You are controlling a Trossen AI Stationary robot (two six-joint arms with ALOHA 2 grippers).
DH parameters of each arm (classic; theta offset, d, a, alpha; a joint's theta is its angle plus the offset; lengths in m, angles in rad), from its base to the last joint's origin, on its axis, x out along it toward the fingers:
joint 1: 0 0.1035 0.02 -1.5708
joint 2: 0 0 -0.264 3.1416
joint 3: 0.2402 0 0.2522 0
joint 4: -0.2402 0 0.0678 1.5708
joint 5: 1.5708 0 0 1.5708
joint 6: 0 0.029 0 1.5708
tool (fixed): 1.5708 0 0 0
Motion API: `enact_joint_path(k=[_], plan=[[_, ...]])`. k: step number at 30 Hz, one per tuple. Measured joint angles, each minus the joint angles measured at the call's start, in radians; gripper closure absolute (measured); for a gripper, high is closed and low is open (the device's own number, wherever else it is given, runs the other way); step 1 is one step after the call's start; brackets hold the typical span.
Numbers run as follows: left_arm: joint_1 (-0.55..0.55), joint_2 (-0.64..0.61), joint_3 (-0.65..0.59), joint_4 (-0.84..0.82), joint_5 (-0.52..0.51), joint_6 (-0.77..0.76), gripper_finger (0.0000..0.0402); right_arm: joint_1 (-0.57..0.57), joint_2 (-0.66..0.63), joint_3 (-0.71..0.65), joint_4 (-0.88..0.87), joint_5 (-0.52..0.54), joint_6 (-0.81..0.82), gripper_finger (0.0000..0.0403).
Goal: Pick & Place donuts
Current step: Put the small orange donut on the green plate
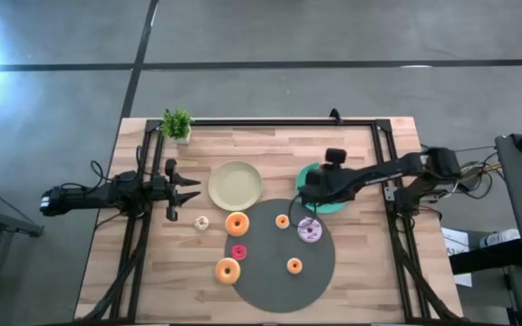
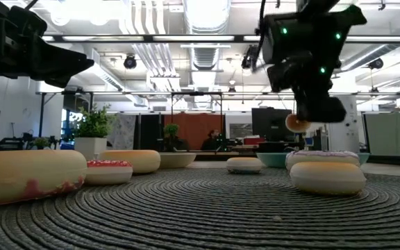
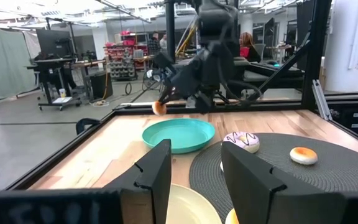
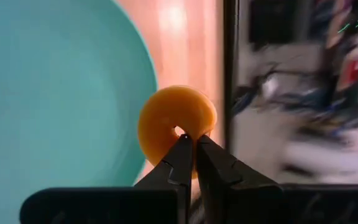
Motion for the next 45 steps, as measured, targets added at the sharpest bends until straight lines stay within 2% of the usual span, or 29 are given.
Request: enact_joint_path(k=[3,7,11,14,17,19,20,22,24,26,27,29,31,33,35,39,45], plan=[[0.0,0.0,0.0,0.0,0.0,0.0,0.0284,0.04,0.023,0.014,-0.002,0.042,0.019,0.0393],[0.0,0.0,0.0,0.0,0.0,0.0,0.0284,0.102,-0.005,0.118,-0.001,0.045,0.085,0.0389],[0.0,0.0,0.0,0.0,0.0,0.0,0.0284,0.115,-0.08,0.269,0.001,-0.02,0.392,0.0393],[0.0,0.0,0.0,0.003,0.0,0.007,0.0284,0.142,-0.106,0.342,0.002,0.052,0.566,0.0393],[0.0,0.0,0.0,0.059,-0.005,0.049,0.0284,0.188,-0.093,0.401,0.008,0.156,0.524,0.0394],[0.0,0.0,0.0,0.127,-0.005,-0.005,0.0284,0.217,-0.064,0.433,0.012,0.212,0.426,0.0394],[0.0,0.001,0.0,0.192,-0.009,-0.045,0.0284,0.227,-0.043,0.449,0.012,0.234,0.371,0.0394],[0.004,0.006,0.0,0.332,-0.056,-0.232,0.0284,0.237,0.002,0.48,0.01,0.268,0.263,0.0394],[0.008,0.013,0.001,0.404,-0.195,-0.541,0.0284,0.245,0.038,0.514,0.012,0.293,0.179,0.0394],[0.009,0.019,0.0,0.347,-0.33,-0.863,0.0284,0.246,0.068,0.551,0.028,0.33,0.116,0.0394],[0.009,0.028,0.0,0.295,-0.361,-1.012,0.0284,0.246,0.08,0.564,0.035,0.35,0.088,0.0394],[0.009,0.052,0.0,0.173,-0.359,-1.253,0.0284,0.244,0.103,0.591,0.061,0.378,0.047,0.0394],[0.009,0.092,0.0,0.097,-0.302,-1.441,0.0284,0.243,0.117,0.608,0.066,0.379,0.004,0.0394],[0.007,0.135,0.0,0.089,-0.283,-1.492,0.0284,0.245,0.123,0.621,0.077,0.38,-0.037,0.0394],[0.008,0.167,0.0,0.092,-0.283,-1.453,0.0284,0.247,0.124,0.628,0.076,0.379,-0.049,0.0394],[0.008,0.177,0.0,0.132,-0.271,-1.501,0.0284,0.255,0.117,0.627,0.084,0.378,-0.053,0.0394],[0.009,0.185,0.001,0.413,-0.26,-1.49,0.0284,0.264,0.097,0.618,0.103,0.376,-0.132,0.0394]])
